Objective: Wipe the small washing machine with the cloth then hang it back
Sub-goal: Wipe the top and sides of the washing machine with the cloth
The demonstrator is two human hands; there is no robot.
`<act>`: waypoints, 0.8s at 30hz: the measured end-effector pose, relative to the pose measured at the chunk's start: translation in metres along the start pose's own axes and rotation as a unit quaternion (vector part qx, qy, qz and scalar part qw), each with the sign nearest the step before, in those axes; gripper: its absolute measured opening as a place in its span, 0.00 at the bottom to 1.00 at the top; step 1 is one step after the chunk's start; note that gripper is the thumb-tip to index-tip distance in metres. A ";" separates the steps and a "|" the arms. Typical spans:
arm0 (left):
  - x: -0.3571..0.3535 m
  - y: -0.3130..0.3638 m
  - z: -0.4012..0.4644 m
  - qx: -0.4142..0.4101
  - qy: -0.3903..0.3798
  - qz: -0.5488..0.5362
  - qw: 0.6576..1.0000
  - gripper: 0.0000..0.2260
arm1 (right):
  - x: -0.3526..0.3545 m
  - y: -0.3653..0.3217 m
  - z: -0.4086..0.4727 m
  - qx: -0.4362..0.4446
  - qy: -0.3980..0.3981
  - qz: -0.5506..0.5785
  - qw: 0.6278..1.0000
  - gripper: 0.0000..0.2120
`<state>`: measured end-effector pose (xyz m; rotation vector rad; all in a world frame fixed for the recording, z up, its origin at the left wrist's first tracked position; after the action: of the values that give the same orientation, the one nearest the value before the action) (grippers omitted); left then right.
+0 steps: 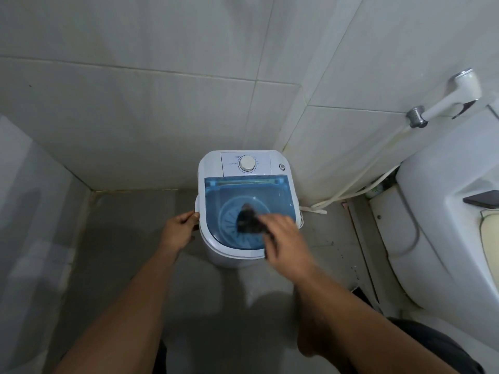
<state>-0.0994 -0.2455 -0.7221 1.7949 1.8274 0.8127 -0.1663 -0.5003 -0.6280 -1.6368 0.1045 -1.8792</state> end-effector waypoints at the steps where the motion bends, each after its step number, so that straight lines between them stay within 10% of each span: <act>1: 0.000 0.000 -0.001 -0.001 0.000 -0.002 1.000 0.14 | 0.010 0.020 0.003 -0.068 0.024 -0.021 0.997 0.21; 24: -0.001 0.005 -0.007 0.005 -0.002 0.002 1.000 0.13 | 0.009 0.002 0.071 -0.085 -0.398 -0.166 0.898 0.28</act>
<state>-0.1009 -0.2476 -0.7135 1.8066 1.8278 0.8017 -0.1011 -0.4822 -0.6056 -2.5484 -0.3865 -1.2868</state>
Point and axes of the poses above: each hand's wrist, its own z-axis towards the middle knuckle, its own x-axis out of the back of the hand, y = z × x, the point moved 5 cm from there along z, towards the middle knuckle, and after that the axes turned 9 degrees about x, right-handed, at the moved point
